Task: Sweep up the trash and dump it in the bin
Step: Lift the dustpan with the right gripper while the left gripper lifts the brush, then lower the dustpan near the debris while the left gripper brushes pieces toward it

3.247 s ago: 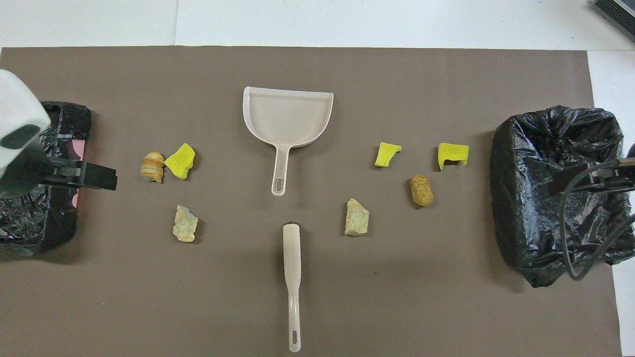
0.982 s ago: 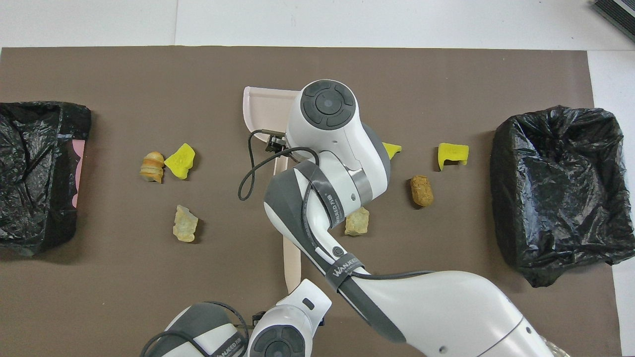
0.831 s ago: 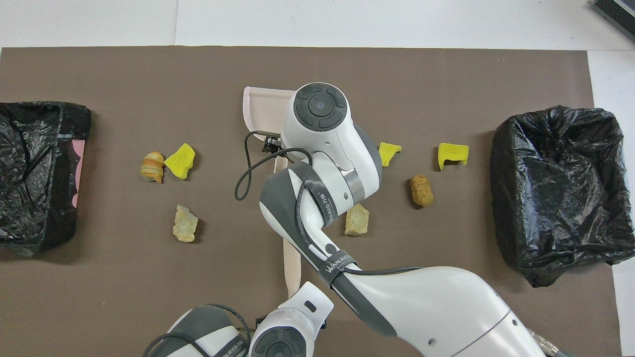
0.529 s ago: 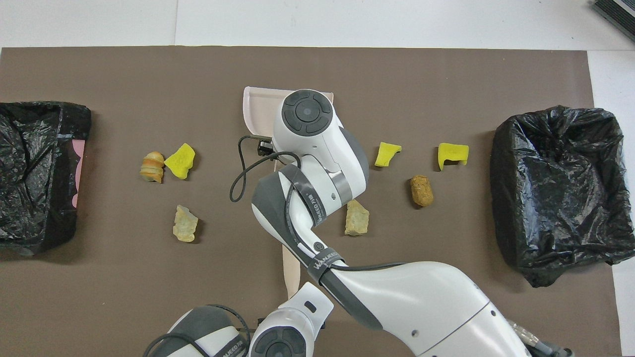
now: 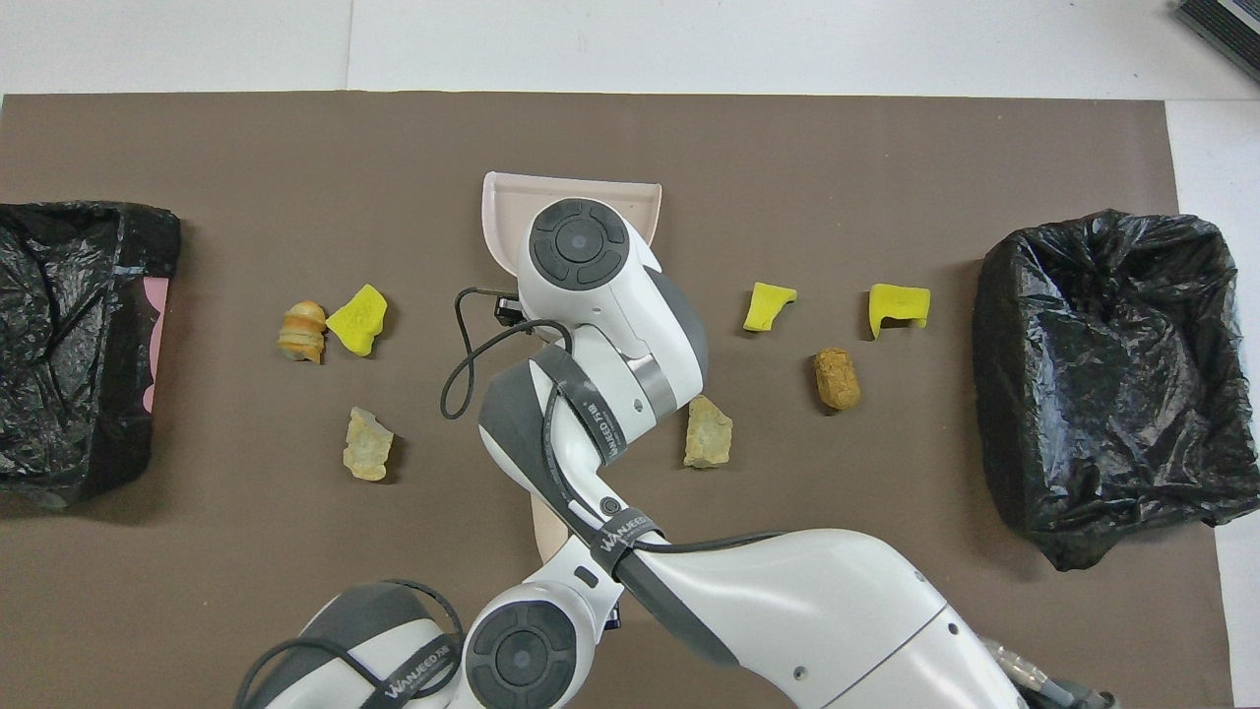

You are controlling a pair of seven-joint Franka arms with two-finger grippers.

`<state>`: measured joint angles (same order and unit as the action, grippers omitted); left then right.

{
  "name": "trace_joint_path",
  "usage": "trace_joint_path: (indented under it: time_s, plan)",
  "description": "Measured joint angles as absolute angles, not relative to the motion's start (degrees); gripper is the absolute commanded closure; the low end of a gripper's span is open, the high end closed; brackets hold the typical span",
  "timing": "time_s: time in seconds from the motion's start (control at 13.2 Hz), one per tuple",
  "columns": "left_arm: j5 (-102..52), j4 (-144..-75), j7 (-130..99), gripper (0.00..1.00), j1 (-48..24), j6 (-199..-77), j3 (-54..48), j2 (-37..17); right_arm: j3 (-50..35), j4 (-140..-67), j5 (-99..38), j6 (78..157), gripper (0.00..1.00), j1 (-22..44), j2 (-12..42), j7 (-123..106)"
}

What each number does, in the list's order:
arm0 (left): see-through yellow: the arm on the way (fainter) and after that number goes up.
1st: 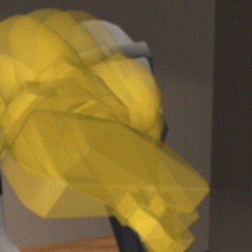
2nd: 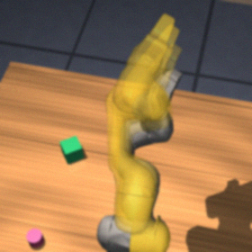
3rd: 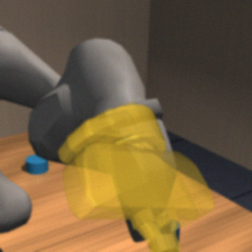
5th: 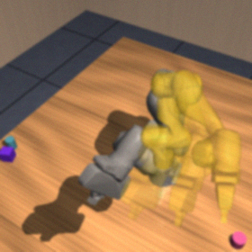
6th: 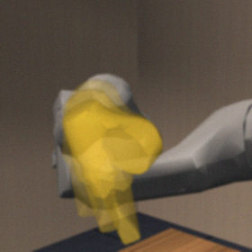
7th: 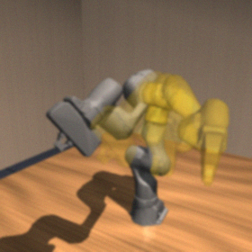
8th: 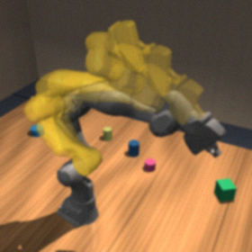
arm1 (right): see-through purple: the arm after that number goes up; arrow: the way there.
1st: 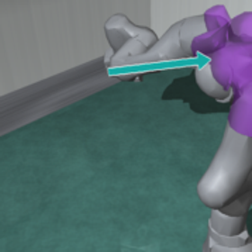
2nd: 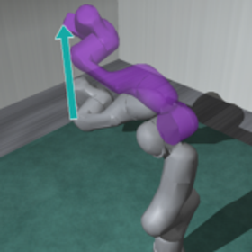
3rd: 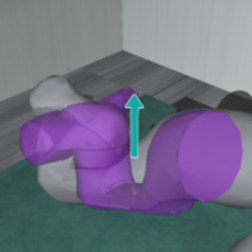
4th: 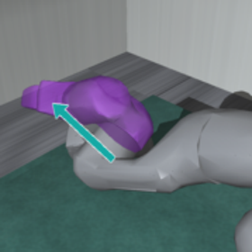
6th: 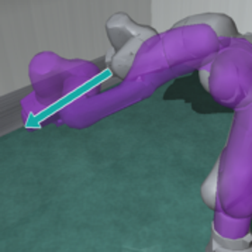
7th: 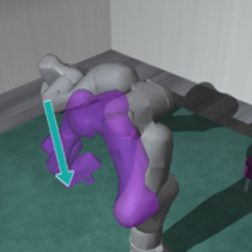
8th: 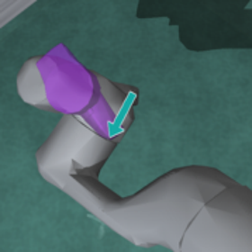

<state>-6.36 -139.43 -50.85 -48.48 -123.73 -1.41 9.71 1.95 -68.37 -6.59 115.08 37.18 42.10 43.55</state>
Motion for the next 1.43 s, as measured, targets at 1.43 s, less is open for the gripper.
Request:
trace_joint_path:
  time_s: [1.43]
  plan:
    - [-2.0,-143.8,-60.5,1.00,-25.1,-108.3,-1.2,19.2,2.9,-72.0,-5.1,104.4,1.00,33.8,30.7,21.7]
